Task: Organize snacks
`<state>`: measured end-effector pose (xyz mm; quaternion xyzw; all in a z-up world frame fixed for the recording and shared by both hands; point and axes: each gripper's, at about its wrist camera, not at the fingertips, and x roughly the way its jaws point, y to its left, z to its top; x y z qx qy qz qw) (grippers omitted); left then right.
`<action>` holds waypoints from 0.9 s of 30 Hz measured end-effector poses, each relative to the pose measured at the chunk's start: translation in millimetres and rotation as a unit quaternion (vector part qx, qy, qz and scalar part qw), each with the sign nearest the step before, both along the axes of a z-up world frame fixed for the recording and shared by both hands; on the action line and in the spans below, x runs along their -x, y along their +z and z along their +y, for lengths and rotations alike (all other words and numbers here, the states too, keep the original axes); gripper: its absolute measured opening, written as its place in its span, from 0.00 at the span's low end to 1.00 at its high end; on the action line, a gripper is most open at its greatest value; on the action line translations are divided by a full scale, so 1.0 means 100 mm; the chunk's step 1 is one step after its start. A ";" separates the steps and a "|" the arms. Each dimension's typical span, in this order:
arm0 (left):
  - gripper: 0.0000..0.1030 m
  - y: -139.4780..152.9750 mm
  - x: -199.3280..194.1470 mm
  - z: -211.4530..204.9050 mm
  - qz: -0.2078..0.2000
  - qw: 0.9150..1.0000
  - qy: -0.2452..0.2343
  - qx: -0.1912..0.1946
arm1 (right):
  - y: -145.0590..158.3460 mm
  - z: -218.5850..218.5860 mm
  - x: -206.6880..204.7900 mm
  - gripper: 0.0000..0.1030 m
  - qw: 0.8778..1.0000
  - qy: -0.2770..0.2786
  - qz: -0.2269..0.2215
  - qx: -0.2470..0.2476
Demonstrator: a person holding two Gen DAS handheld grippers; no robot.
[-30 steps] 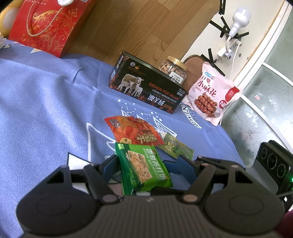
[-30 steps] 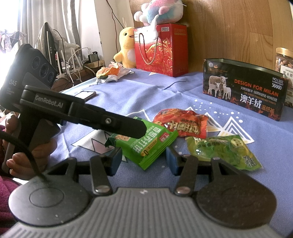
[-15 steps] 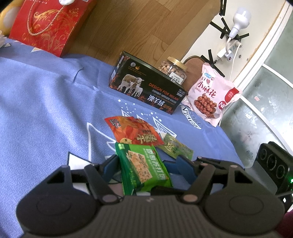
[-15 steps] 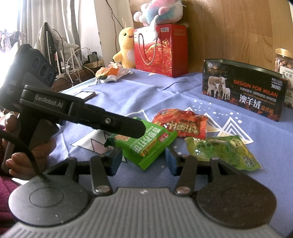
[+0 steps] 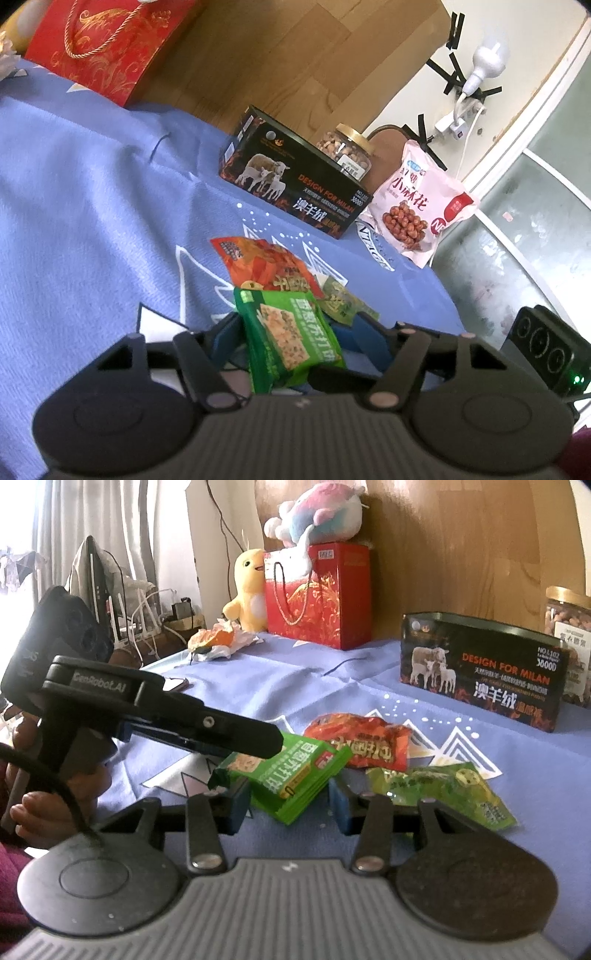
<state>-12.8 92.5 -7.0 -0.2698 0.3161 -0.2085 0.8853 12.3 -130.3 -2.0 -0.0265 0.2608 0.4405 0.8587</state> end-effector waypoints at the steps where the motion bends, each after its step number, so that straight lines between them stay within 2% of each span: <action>1: 0.65 0.00 0.01 0.01 -0.001 1.000 0.000 0.001 | 0.00 0.00 0.00 0.47 1.000 -0.001 -0.001 -0.002; 11: 0.65 0.01 0.03 0.05 -0.017 1.000 0.003 0.016 | 0.02 0.01 0.01 0.47 1.000 -0.004 -0.010 -0.008; 27: 0.65 -0.02 -0.01 0.05 -0.003 1.000 0.006 0.014 | -0.02 0.04 -0.02 0.48 1.000 -0.001 0.010 0.003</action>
